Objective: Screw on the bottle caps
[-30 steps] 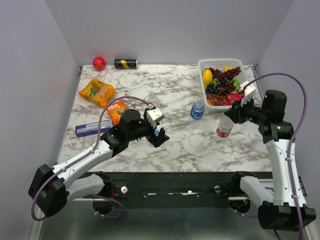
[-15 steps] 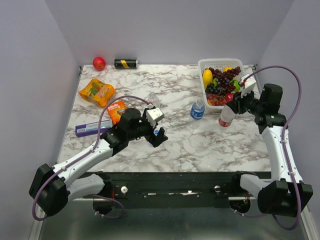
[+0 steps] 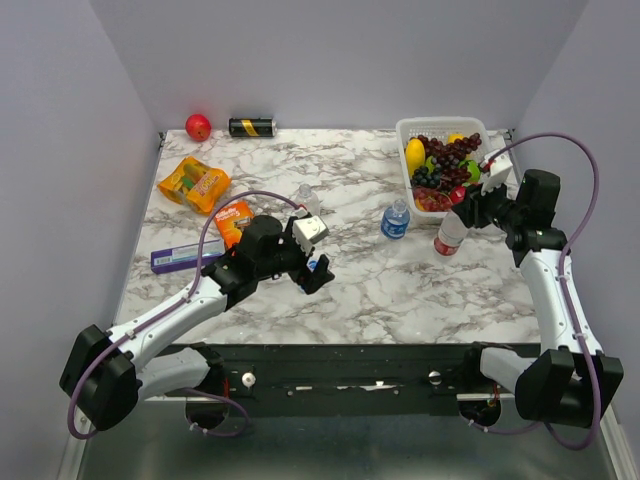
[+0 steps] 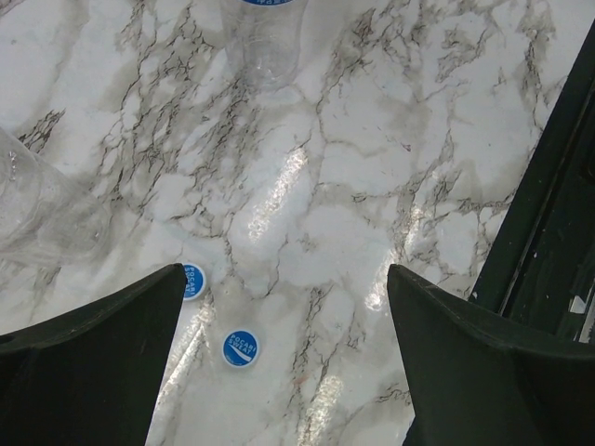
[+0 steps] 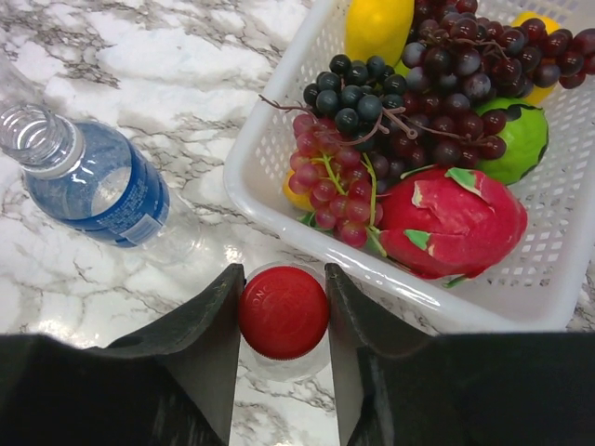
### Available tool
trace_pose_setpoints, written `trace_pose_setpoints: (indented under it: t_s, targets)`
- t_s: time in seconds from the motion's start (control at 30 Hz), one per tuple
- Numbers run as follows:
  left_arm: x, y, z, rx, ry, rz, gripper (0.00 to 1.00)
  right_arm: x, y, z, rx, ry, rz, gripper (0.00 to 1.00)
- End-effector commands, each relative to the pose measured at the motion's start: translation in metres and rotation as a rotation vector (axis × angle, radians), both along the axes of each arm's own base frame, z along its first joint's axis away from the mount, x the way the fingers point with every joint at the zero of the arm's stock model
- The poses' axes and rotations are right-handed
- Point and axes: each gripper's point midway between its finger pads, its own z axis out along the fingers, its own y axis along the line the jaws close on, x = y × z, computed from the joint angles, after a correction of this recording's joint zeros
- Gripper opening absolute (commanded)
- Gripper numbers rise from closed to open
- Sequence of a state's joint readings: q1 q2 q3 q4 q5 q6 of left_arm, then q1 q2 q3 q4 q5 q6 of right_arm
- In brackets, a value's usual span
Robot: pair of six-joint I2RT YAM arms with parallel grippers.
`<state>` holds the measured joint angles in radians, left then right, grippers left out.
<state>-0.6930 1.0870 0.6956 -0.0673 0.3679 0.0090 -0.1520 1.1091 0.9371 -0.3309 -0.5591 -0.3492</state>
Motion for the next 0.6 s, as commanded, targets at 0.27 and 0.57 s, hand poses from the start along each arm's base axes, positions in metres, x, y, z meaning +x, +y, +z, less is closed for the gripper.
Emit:
trace_pose_setpoints:
  t_s: [0.27,0.57]
  targets:
    - [0.0020,-0.0048,0.0089,-0.022,-0.008,-0.021,0.99,0.0084,-0.0131,-0.0064,-0.009,0.007,-0.076,0.63]
    - [0.0004,-0.0055,0.0064,-0.024,-0.005,-0.030,0.99,0.0119,-0.0170,-0.0038,-0.024,0.000,-0.088,0.67]
